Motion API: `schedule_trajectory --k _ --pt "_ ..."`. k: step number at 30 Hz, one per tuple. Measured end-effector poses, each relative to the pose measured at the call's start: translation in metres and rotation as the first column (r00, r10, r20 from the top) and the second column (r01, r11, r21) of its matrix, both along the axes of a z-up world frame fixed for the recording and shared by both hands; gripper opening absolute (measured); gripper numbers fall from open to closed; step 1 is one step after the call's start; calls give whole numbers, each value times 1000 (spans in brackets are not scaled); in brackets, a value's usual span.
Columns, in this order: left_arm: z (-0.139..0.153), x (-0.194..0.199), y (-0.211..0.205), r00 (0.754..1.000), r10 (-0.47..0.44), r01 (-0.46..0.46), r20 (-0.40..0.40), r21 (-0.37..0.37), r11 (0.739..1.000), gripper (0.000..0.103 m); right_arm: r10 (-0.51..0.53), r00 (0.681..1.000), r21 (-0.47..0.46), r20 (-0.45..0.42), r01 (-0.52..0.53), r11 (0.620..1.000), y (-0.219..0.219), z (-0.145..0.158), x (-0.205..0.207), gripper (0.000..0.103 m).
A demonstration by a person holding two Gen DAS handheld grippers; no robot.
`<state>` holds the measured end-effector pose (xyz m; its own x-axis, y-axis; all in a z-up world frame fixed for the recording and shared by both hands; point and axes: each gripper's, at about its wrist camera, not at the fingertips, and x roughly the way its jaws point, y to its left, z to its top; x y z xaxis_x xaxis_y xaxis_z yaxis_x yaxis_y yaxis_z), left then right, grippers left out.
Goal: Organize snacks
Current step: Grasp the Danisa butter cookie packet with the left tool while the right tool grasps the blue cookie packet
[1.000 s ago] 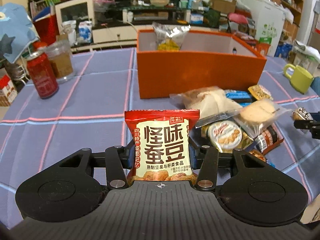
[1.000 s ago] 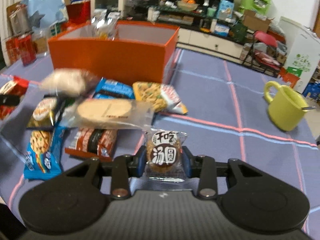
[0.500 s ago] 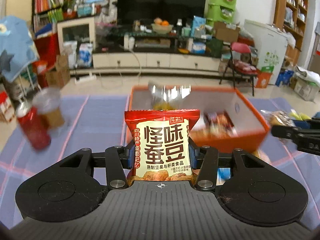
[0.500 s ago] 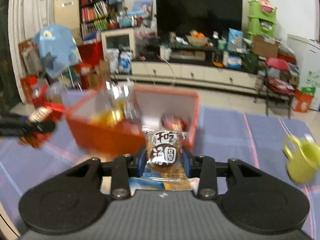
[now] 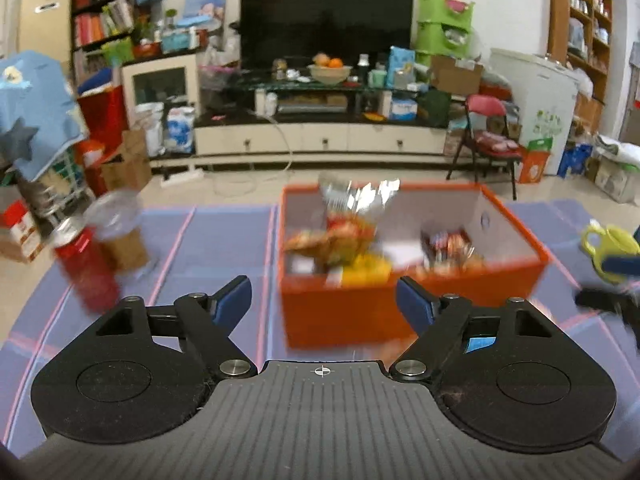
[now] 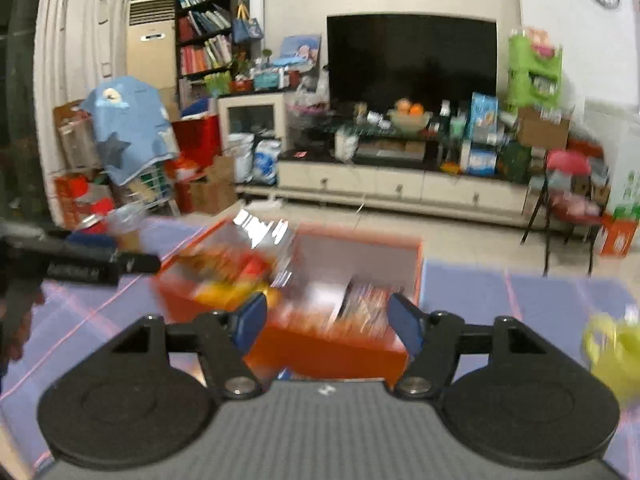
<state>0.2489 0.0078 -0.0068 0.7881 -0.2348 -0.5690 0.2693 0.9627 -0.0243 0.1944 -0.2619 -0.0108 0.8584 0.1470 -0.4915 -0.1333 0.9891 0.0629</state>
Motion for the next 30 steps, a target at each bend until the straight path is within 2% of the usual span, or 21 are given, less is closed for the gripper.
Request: schedule_trajectory --k 3,6,9,11,13,18,21,23,25,26,30 --pt "-14 -36 13 999 22 -22 -29 -2 1000 60 35 999 -21 -42 -36 999 22 -24 -60 73" --pt "-29 -56 16 999 6 -4 -36 40 999 60 92 993 -63 -75 -97 993 51 -46 -98 85" --pt "-45 -65 18 998 -35 38 -52 56 998 60 180 980 -120 -82 -189 975 76 -59 -106 92" --pt "-54 -66 17 997 -51 56 -64 82 995 60 199 975 -148 -96 -212 966 87 -67 -99 92" --pt "-61 -63 16 994 -73 81 -80 105 991 59 193 974 -131 -120 -208 969 93 -74 -91 92" --pt "-61 -49 21 991 -88 96 -103 72 993 59 191 963 -148 -189 -220 964 107 -94 -72 82" --pt "-63 -49 21 989 -99 109 -107 83 991 60 187 951 -98 -248 -217 971 105 -103 -61 71" --pt "-66 -48 21 988 -102 113 -116 92 989 61 183 941 -86 -285 -216 973 103 -110 -57 69" --pt "-69 -47 19 986 -105 118 -129 97 988 62 172 938 -98 -302 -210 973 102 -114 -58 60" --pt "-70 -47 17 984 -112 126 -136 100 987 62 163 940 -91 -301 -199 976 100 -113 -59 50" --pt "-77 -50 5 975 -160 178 -151 115 977 63 145 941 -100 -306 -183 978 93 -110 -66 47"
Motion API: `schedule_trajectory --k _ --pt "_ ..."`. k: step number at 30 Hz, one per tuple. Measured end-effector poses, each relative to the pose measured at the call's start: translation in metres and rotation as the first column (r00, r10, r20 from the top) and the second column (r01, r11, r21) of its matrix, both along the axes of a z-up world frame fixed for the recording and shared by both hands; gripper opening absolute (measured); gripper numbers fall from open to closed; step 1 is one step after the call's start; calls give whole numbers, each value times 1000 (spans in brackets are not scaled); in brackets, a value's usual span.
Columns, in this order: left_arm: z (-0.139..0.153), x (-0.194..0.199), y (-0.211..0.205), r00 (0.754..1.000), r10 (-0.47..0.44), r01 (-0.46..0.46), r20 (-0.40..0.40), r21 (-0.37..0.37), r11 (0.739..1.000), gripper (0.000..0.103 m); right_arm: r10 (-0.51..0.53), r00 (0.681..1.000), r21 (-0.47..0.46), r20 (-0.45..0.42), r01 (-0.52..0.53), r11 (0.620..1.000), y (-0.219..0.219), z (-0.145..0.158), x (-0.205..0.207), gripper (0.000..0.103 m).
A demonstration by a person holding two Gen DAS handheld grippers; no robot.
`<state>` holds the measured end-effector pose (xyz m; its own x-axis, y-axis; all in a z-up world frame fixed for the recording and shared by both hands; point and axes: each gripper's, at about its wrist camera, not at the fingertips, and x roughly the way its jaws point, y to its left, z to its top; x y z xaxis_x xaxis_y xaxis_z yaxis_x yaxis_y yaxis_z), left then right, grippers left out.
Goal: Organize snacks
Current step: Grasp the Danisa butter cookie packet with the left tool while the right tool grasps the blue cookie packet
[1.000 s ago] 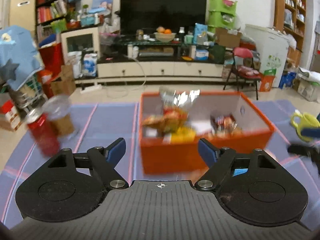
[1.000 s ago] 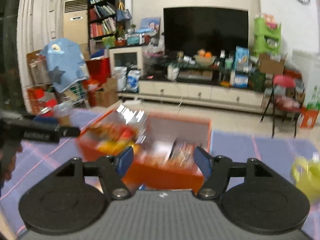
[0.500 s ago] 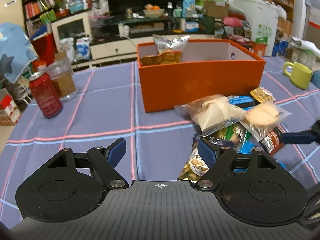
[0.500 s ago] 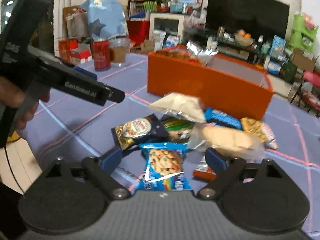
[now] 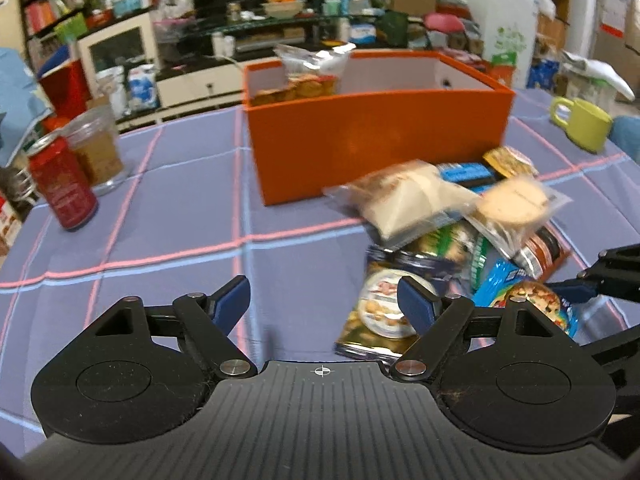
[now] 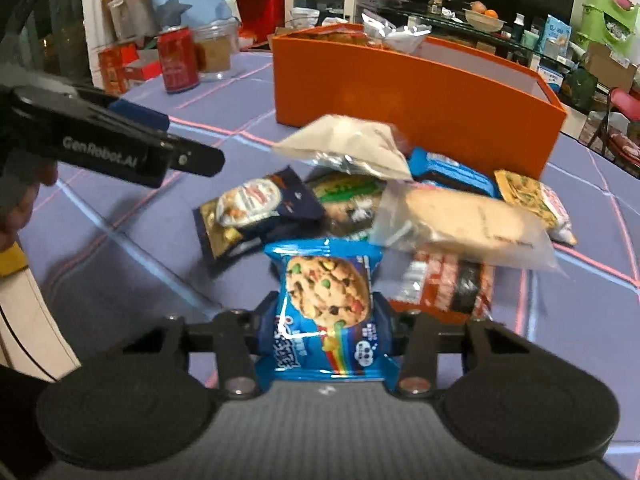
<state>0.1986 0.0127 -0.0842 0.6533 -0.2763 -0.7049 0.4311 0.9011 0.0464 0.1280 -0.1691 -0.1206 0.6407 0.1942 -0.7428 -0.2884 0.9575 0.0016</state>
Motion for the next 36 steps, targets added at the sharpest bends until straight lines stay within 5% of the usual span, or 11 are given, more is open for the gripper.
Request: schedule_trajectory --k 4,10,17,19,29,36 --pt "-6 -5 -15 995 -97 97 2 32 995 71 -31 999 4 -19 31 1000 -17 2 -19 47" --pt "-22 3 -29 984 -173 174 -47 20 984 64 -56 997 11 -43 57 998 -35 2 -24 47" --pt "-37 22 -34 989 -99 99 -112 -12 995 47 -71 996 13 -45 72 997 -38 1 -20 48" --pt "-36 19 -33 989 -98 97 -108 -12 995 29 -76 996 14 -44 76 997 -38 1 -19 49" --pt "-33 17 -8 988 85 -83 -125 21 996 26 -133 991 20 -20 133 991 -33 -1 -11 51" --pt "-32 15 -12 987 128 -123 -101 57 991 26 -102 995 19 -13 102 995 -23 -1 -5 50"
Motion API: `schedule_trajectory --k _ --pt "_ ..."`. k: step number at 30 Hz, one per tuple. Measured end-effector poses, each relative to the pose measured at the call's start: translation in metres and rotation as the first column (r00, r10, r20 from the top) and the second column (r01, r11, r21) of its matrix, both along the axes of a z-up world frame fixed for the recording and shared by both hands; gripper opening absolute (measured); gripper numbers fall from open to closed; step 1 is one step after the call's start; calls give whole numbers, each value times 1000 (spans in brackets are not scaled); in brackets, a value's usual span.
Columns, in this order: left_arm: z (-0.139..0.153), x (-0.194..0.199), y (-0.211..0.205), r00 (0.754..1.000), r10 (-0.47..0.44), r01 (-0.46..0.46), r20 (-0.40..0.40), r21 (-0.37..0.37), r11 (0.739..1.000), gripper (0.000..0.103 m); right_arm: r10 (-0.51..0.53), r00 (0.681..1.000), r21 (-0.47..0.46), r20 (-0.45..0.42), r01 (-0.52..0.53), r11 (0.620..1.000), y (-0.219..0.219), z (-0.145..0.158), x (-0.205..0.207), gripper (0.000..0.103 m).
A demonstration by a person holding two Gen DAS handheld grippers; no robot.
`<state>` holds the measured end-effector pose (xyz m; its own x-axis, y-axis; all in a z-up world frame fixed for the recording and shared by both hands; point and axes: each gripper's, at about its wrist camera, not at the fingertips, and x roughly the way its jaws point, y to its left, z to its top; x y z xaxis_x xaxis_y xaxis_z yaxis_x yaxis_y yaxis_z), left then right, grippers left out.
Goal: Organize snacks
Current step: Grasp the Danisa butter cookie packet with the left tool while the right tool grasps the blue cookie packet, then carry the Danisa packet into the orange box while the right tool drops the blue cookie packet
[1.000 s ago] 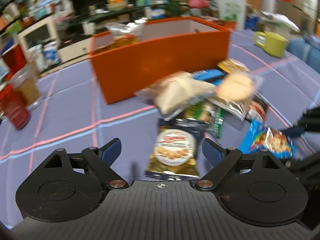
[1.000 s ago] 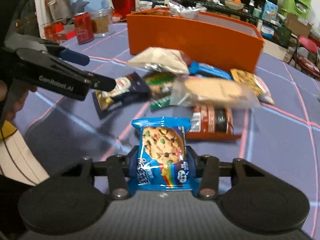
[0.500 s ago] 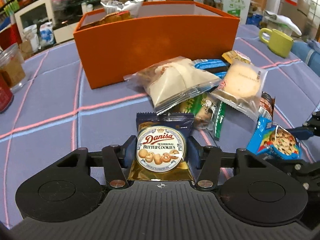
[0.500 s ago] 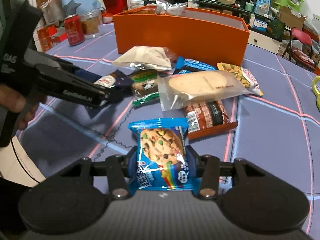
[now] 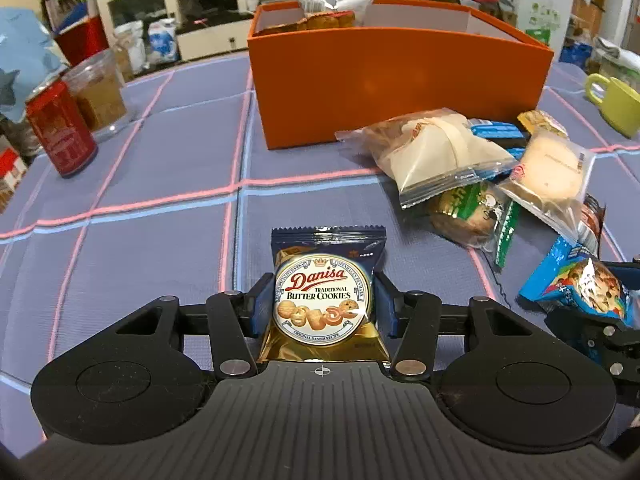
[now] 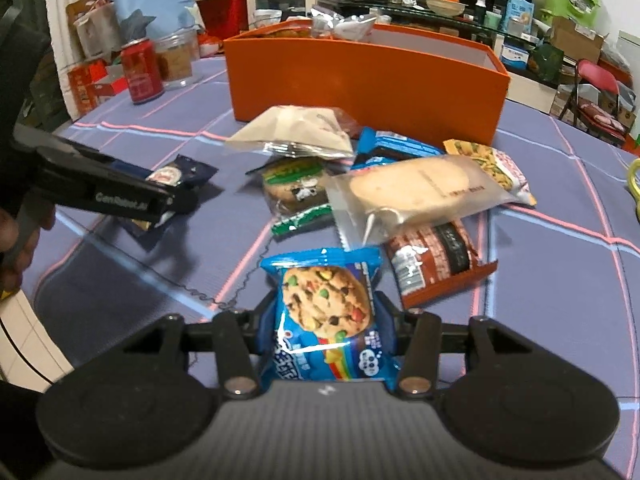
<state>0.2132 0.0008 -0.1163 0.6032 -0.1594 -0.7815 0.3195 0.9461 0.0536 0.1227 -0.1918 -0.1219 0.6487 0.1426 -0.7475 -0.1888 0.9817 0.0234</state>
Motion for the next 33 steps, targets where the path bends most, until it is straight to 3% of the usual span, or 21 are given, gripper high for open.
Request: schedule_trajectory --k 17,33 --pt "1 -5 -3 999 44 -44 17 10 999 23 7 1000 -8 2 -7 1000 3 1 1 47" --pt "17 -11 4 997 57 -56 45 -17 998 23 40 998 -6 57 -40 999 9 15 -8 46"
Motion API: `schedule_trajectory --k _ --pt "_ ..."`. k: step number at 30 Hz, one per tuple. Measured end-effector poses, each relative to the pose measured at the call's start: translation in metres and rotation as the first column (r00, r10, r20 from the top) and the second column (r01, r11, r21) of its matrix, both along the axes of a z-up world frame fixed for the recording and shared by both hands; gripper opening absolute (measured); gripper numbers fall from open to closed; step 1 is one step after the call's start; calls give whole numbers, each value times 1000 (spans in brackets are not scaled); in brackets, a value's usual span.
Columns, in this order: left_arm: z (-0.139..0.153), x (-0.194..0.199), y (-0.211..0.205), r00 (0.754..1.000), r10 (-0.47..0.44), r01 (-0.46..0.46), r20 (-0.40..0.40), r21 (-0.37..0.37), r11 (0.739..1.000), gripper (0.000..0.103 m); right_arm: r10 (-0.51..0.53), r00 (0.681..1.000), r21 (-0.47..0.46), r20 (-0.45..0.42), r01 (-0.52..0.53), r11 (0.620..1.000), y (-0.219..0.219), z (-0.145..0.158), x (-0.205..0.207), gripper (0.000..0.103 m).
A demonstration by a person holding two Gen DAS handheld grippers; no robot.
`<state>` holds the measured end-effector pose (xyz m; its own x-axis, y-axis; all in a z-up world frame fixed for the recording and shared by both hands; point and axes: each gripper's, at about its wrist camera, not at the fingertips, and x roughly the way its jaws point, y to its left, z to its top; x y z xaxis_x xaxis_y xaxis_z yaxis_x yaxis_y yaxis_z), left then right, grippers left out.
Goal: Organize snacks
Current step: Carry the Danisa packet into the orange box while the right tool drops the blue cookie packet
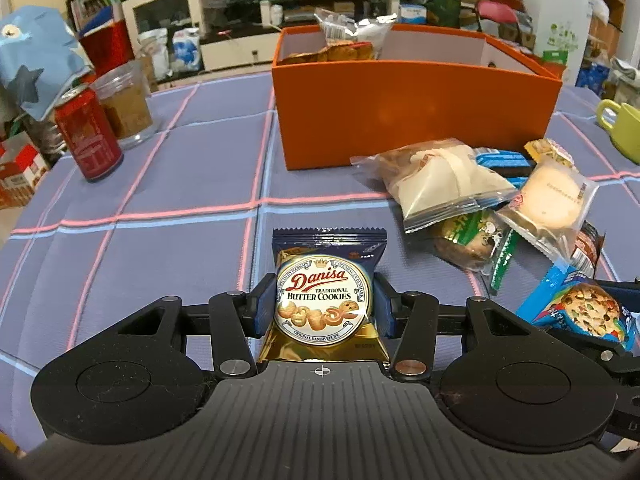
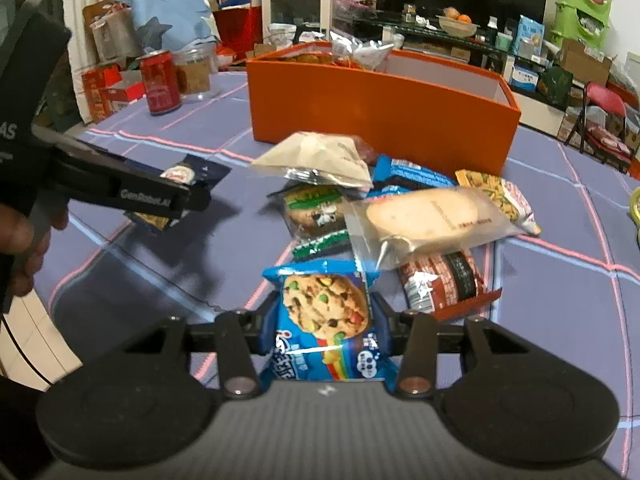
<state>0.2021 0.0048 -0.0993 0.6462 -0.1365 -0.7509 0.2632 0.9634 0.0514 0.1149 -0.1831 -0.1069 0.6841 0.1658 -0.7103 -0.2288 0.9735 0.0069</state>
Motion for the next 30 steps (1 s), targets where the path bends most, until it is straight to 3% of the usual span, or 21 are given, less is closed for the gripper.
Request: schedule_trajectory --k 8,14,22,27,30 --pt "0 0 0 1000 -5 5 -8 2 1000 23 31 999 -12 -8 -31 999 7 1 -4 45" --pt "0 0 0 1000 -8 8 -11 1 1000 23 20 997 2 -81 -20 1000 5 -10 2 46" --pt "8 0 3 1000 6 -6 8 -13 1000 23 30 991 19 -133 -28 999 4 -3 6 45" --pt "26 -8 5 998 4 -2 65 -36 999 23 61 998 -23 9 -61 998 12 21 -13 45" --pt "37 -14 4 995 -2 7 102 -40 999 23 75 988 -111 136 -60 992 19 35 -24 45"
